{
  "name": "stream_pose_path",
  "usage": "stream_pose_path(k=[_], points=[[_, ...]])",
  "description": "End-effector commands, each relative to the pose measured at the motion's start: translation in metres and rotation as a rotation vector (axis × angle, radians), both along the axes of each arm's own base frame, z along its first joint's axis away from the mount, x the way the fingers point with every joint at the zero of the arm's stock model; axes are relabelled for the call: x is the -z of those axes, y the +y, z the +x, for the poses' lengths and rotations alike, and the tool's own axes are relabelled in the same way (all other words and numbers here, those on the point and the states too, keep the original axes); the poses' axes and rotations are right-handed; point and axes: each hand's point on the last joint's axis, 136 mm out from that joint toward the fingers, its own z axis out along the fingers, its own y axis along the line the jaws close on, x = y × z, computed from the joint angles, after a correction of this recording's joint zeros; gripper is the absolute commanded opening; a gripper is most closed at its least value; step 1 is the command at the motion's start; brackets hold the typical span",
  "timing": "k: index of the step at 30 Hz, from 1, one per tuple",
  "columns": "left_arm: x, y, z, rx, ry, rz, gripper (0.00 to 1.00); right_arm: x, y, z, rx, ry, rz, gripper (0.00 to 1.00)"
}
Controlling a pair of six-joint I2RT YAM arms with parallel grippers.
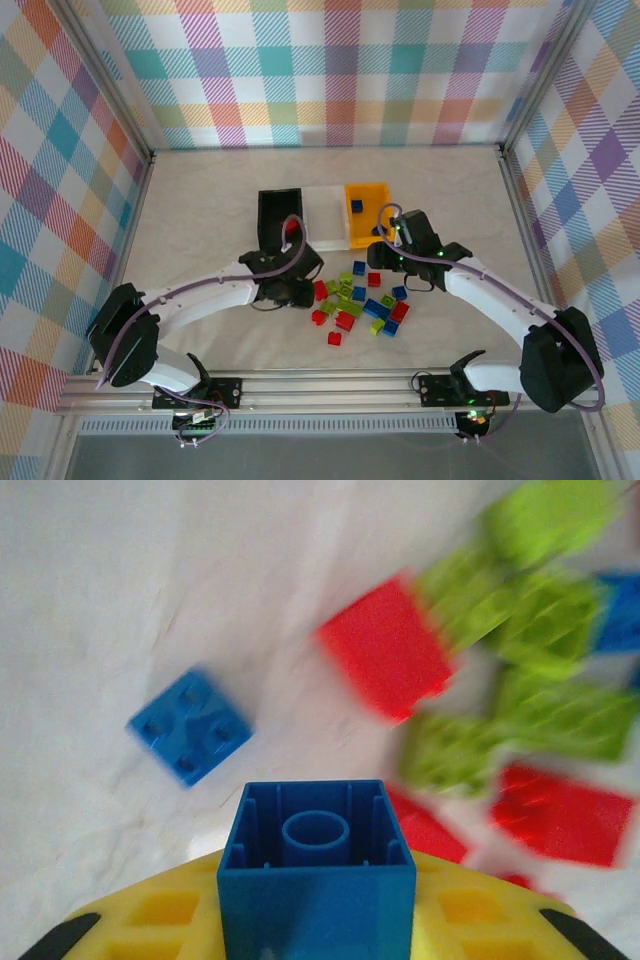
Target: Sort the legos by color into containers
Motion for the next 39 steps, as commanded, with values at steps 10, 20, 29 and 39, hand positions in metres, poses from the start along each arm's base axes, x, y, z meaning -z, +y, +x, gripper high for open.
stream_pose_path(k=[10, 20, 29, 39], points=[[-0.075, -0.103, 0.171, -0.011, -0.239, -0.175, 0.33, 0.003, -0.012, -0.006, 0.05, -0.008, -0.006, 0.7], [-0.055, -0.155, 0.234, -0.021, -0.211, -0.2, 0.4, 0.004, -0.014, -0.012, 0.051, -0.004, -0.001, 0.71], [-0.111, -0.158, 0.229, -0.018, -0.268, -0.298, 0.86, 0.008, -0.015, -0.015, 0.039, 0.014, -0.014, 0.71], [-0.139, -0.089, 0.153, -0.092, -0.313, -0.4, 1.0, 0.05, 0.006, 0.0, 0.014, 0.129, -0.019, 0.65]])
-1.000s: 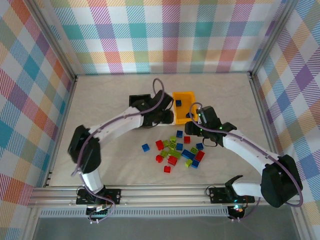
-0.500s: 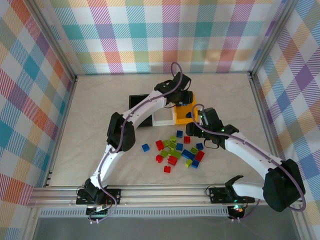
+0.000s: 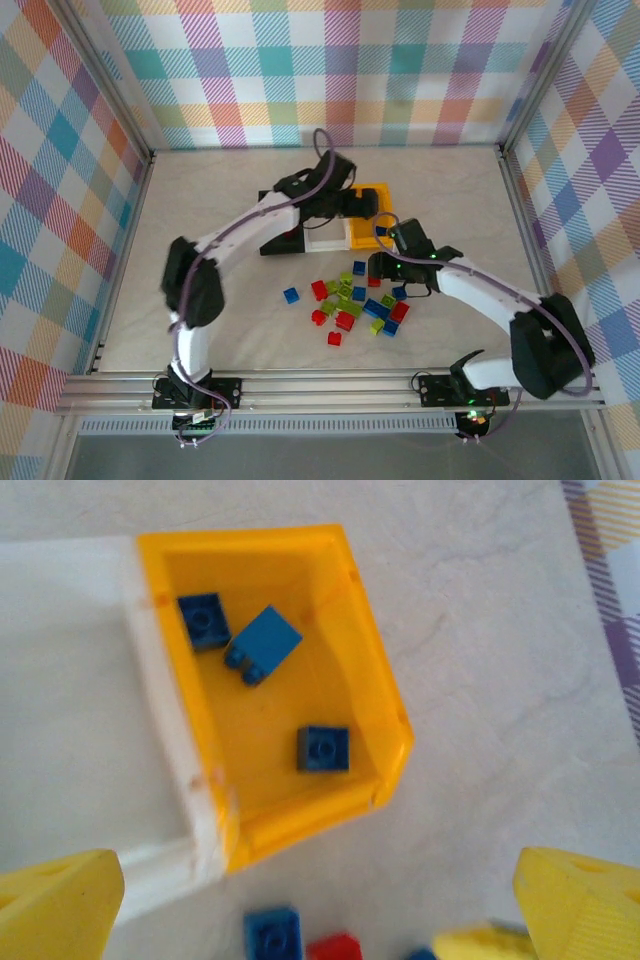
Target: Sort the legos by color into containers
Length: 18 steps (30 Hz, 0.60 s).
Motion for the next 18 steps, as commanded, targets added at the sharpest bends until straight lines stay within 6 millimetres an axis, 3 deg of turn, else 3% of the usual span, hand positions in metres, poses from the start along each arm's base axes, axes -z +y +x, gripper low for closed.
stream_pose_path(k=[1, 9, 14, 18], points=[[-0.02, 0.027, -0.02, -0.059, -0.06, -0.073, 1.0, 0.005, 0.009, 0.014, 0.004, 0.005, 0.006, 0.64], [0.008, 0.13, -0.087, -0.209, -0.08, 0.073, 1.0, 0.033, 0.021, 0.018, -0.038, 0.067, -0.029, 0.65], [0.028, 0.165, -0.111, -0.262, -0.061, 0.139, 1.0, 0.036, 0.031, 0.016, -0.069, 0.076, -0.041, 0.66], [0.04, 0.179, -0.119, -0.29, -0.042, 0.178, 1.0, 0.036, 0.03, 0.016, -0.056, 0.079, -0.041, 0.61]])
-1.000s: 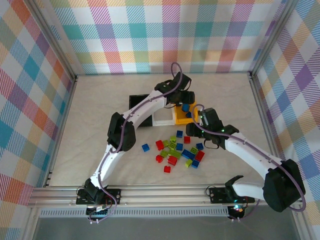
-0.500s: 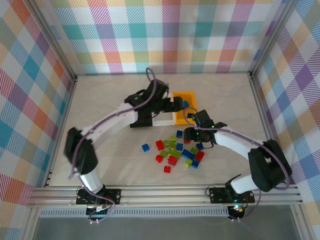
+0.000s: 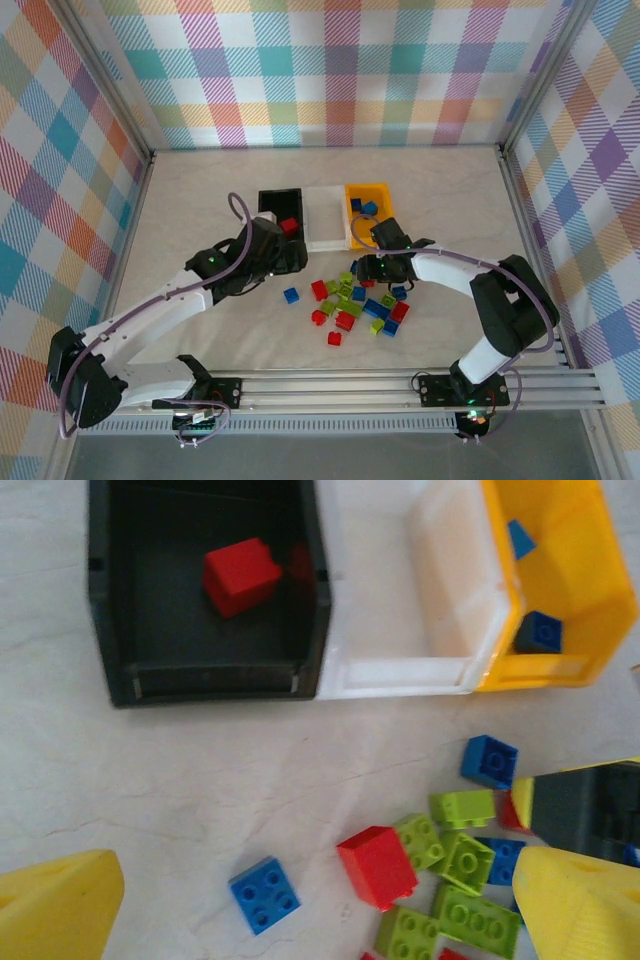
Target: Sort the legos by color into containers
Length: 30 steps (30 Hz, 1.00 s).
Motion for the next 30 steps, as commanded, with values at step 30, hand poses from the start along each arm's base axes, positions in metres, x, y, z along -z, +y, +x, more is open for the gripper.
stream_pose_path(k=[30], points=[[0.029, 0.042, -0.011, -0.117, 0.044, 0.142, 1.0, -0.049, 0.023, -0.001, -0.065, -0.087, -0.004, 0.35]])
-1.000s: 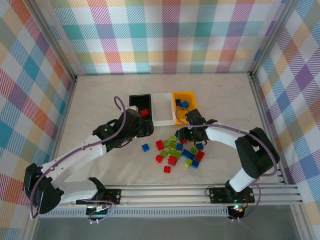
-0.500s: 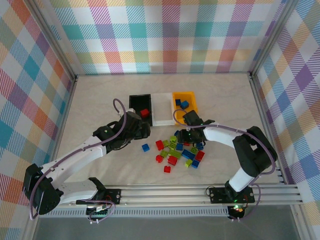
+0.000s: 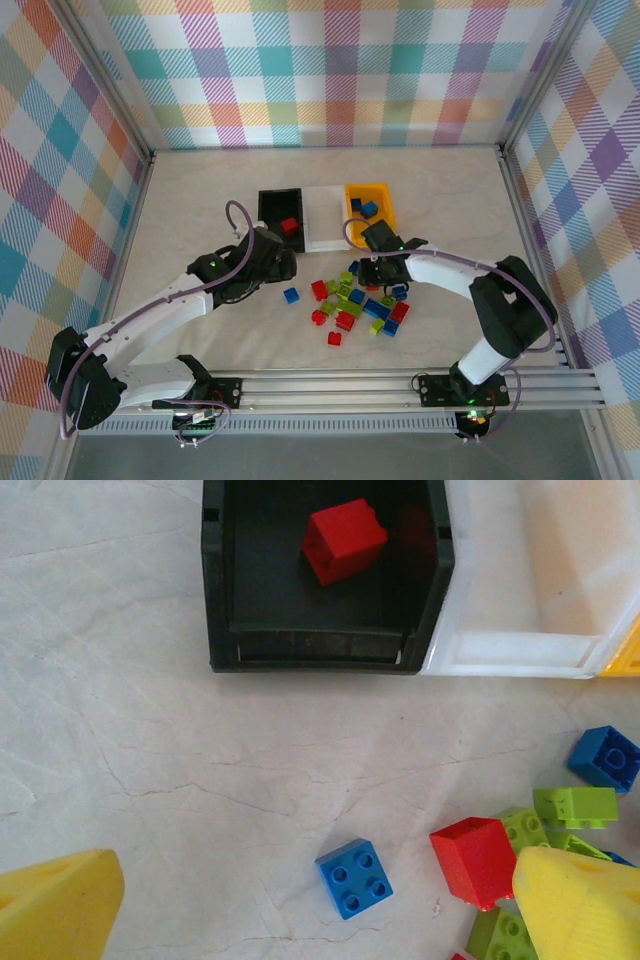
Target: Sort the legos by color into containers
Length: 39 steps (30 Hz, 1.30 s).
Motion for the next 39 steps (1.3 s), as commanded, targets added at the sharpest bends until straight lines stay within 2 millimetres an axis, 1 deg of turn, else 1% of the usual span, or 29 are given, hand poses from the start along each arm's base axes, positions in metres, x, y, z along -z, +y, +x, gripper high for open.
stream_pose_path(k=[1, 3, 5, 8, 11, 14, 18, 21, 24, 27, 28, 32, 34, 35, 38, 39], points=[[0.006, 0.016, -0.005, -0.043, 0.011, 0.039, 1.0, -0.047, 0.015, 0.015, -0.041, -0.106, 0.056, 0.35], [0.009, 0.022, -0.008, -0.055, 0.011, 0.046, 1.0, -0.066, 0.026, 0.019, -0.073, -0.135, 0.088, 0.34], [0.014, 0.027, -0.012, -0.067, 0.016, 0.05, 1.0, -0.083, 0.042, 0.024, -0.111, -0.16, 0.118, 0.34], [0.02, 0.033, -0.02, -0.08, 0.028, 0.04, 1.0, -0.106, 0.076, 0.044, -0.155, -0.193, 0.185, 0.34], [0.028, 0.034, -0.028, -0.072, 0.054, 0.026, 1.0, -0.125, 0.116, 0.07, -0.198, -0.231, 0.233, 0.35], [0.032, 0.035, -0.034, -0.064, 0.074, 0.019, 1.0, -0.13, 0.153, 0.092, -0.235, -0.236, 0.266, 0.35], [0.031, 0.032, -0.04, -0.031, 0.082, -0.007, 1.0, -0.129, 0.193, 0.116, -0.265, -0.239, 0.29, 0.35], [0.03, 0.033, -0.043, -0.021, 0.085, -0.011, 1.0, -0.121, 0.214, 0.131, -0.269, -0.223, 0.3, 0.35], [0.03, 0.033, -0.046, -0.009, 0.097, -0.011, 1.0, -0.113, 0.23, 0.141, -0.272, -0.201, 0.321, 0.38], [0.028, 0.029, -0.048, 0.011, 0.103, -0.022, 1.0, -0.112, 0.238, 0.147, -0.268, -0.194, 0.331, 0.53], [0.028, 0.027, -0.048, 0.02, 0.102, -0.029, 1.0, -0.115, 0.238, 0.148, -0.265, -0.198, 0.335, 0.56], [0.024, 0.023, -0.046, 0.038, 0.096, -0.037, 1.0, -0.136, 0.23, 0.149, -0.248, -0.257, 0.349, 0.57], [0.021, 0.016, -0.043, 0.057, 0.096, -0.051, 1.0, -0.149, 0.219, 0.148, -0.226, -0.299, 0.344, 0.57], [0.02, 0.012, -0.041, 0.07, 0.098, -0.058, 1.0, -0.149, 0.211, 0.146, -0.212, -0.304, 0.332, 0.58], [0.021, -0.007, -0.033, 0.114, 0.117, -0.085, 1.0, -0.157, 0.18, 0.135, -0.157, -0.33, 0.322, 0.58], [0.022, -0.015, -0.029, 0.131, 0.124, -0.092, 0.98, -0.158, 0.17, 0.13, -0.141, -0.334, 0.325, 0.59]])
